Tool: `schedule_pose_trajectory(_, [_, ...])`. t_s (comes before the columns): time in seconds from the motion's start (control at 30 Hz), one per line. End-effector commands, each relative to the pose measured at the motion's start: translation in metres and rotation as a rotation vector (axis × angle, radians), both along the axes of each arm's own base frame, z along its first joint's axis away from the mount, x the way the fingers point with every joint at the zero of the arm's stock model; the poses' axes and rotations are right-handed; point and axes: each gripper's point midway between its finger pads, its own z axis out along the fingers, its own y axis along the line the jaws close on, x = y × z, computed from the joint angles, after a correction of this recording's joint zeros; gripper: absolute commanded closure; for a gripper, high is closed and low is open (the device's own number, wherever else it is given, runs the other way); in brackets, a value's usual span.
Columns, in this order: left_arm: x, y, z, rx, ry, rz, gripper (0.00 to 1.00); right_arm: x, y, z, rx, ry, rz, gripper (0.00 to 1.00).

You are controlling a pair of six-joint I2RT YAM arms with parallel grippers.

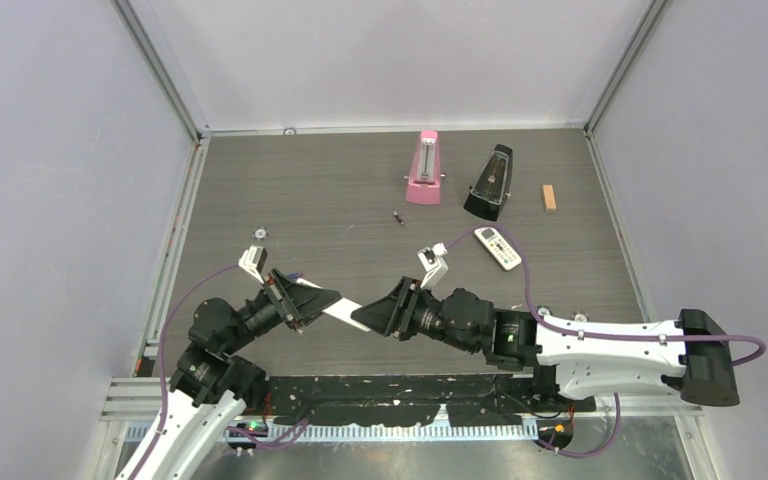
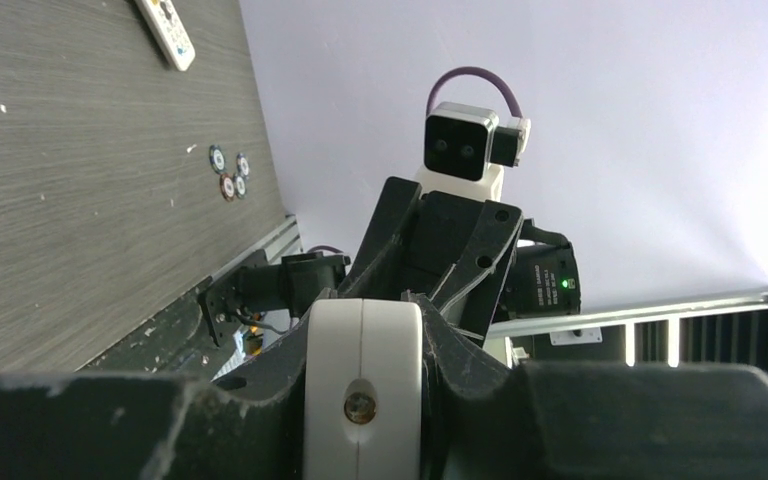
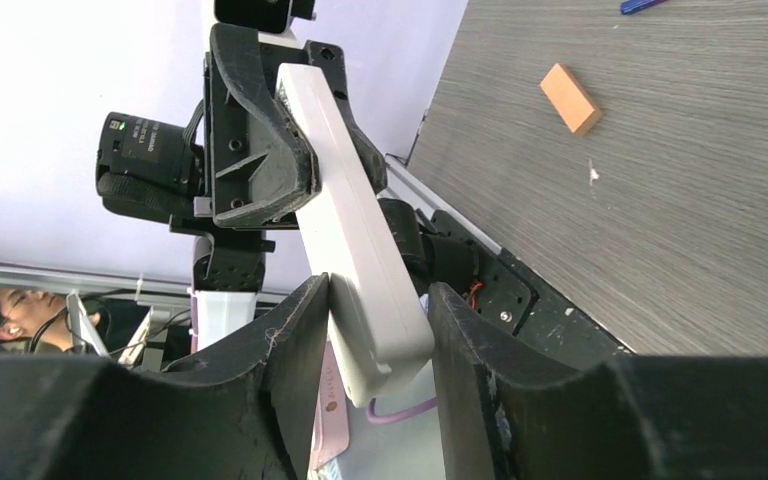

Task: Load the batteries into the remote control
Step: Load the battery cover into the remote control.

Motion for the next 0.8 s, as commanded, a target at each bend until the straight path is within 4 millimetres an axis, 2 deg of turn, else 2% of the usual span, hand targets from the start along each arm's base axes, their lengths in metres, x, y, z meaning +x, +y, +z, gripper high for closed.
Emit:
schedule_pose_trajectory(0.0, [-0.023, -0.002, 0.044, -0.107, -0.121, -0.091, 1.00, -0.002, 0.007, 0.008, 0.012, -0.006, 0.017, 0.54])
schedule_pose_trajectory(0.2, [-0.024, -0.001, 0.045, -0.114, -0.122, -0.093, 1.00, -0.005, 0.013, 0.008, 0.020, -0.006, 0.037, 0.54])
schedule_pose_trajectory(0.5, [-0.027, 0.000, 0.051, -0.129, -0.137, -0.096, 1.00, -0.009, 0.023, 0.006, 0.032, 0.012, 0.066, 0.71])
schedule_pose_trajectory(0.77, [-0.031, 0.001, 0.053, -0.134, -0.149, -0.110, 1.00, -0.009, 0.035, 0.007, 0.046, 0.018, 0.079, 0.73])
